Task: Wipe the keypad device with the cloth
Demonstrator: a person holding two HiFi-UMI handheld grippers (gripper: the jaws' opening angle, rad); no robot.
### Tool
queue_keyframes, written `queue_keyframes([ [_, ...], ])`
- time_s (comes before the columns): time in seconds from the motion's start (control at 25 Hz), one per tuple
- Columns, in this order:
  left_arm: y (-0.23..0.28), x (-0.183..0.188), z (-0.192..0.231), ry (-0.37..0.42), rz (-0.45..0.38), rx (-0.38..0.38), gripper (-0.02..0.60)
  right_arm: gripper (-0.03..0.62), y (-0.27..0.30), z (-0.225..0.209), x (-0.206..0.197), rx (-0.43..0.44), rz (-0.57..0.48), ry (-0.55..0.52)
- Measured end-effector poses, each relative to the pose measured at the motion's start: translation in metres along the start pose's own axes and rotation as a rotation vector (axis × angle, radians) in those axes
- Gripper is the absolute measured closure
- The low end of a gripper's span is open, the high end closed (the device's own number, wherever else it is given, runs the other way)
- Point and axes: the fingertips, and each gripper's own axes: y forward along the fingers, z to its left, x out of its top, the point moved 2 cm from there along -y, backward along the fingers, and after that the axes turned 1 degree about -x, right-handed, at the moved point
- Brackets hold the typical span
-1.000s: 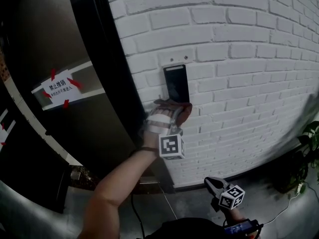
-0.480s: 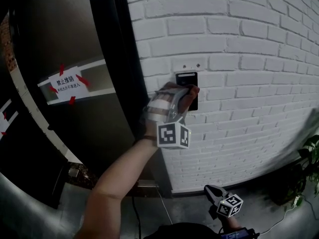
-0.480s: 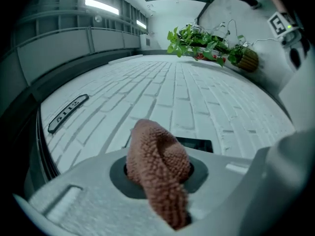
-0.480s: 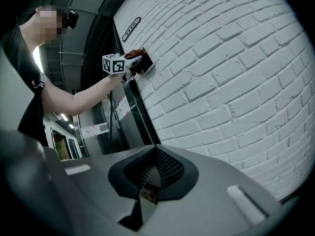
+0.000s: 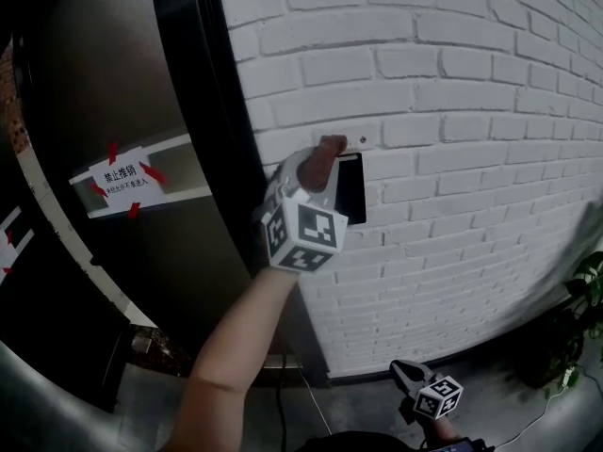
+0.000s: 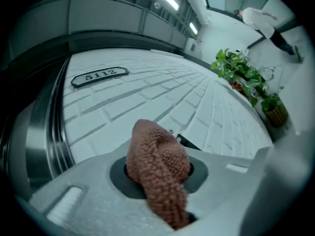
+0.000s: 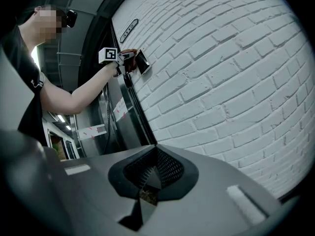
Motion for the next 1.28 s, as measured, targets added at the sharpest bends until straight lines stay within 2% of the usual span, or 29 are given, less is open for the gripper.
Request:
queue_keyframes([
  [0.12,-0.014,-0.019,0.000,-0.130,-0.031,0.070,0.526,0.592,-0.001,-0.001,-0.001,0.003,-0.002,0.011],
  [0.2,-0.020,-0.040,-0.008,-0.195,-0.019,0.095,0.526,0.592,0.000,0.000,-0.003,0.010,0.003,0.016],
  [0.36,-0.021,-0.083,-0.045,-0.363,0.032,0.057,0.526,0.592,0.002,0.003,-0.004,0.020,0.021,0.023],
  [0.44,-0.025,-0.098,-0.062,-0.471,0.057,0.039,0.526,0.592,0.003,0.004,-0.004,0.028,0.026,0.029],
  [0.52,-0.030,-0.114,-0.078,-0.630,0.079,0.016,0.526,0.592,0.003,0.001,-0.006,0.030,0.026,0.031],
  [0.64,-0.034,-0.135,-0.112,-0.958,0.084,-0.039,0.526,0.592,0.002,-0.002,-0.008,0.038,0.025,0.038],
  [0.68,-0.033,-0.137,-0.127,-1.025,0.087,-0.066,0.526,0.592,0.002,-0.003,-0.009,0.040,0.026,0.036],
  [0.72,-0.030,-0.134,-0.143,-1.051,0.090,-0.099,0.526,0.592,0.003,-0.004,-0.009,0.041,0.025,0.032],
  [0.8,-0.020,-0.119,-0.163,-1.042,0.076,-0.156,0.526,0.592,0.003,-0.003,-0.009,0.046,0.022,0.027],
  [0.92,-0.007,-0.088,-0.159,-0.994,0.016,-0.164,0.526,0.592,0.000,-0.001,-0.008,0.061,0.021,0.028],
  [1.0,-0.007,-0.068,-0.146,-0.924,-0.021,-0.133,0.526,0.592,-0.006,-0.003,-0.009,0.063,0.023,0.032],
  [1.08,-0.013,-0.059,-0.123,-0.872,-0.057,-0.047,0.526,0.592,-0.013,-0.007,-0.013,0.060,0.033,0.033],
  [1.16,-0.017,-0.060,-0.095,-0.869,-0.075,0.041,0.526,0.592,-0.018,-0.010,-0.018,0.061,0.046,0.030],
  [1.28,-0.019,-0.066,-0.080,-0.844,-0.040,0.069,0.526,0.592,-0.025,-0.015,-0.025,0.075,0.064,0.030],
])
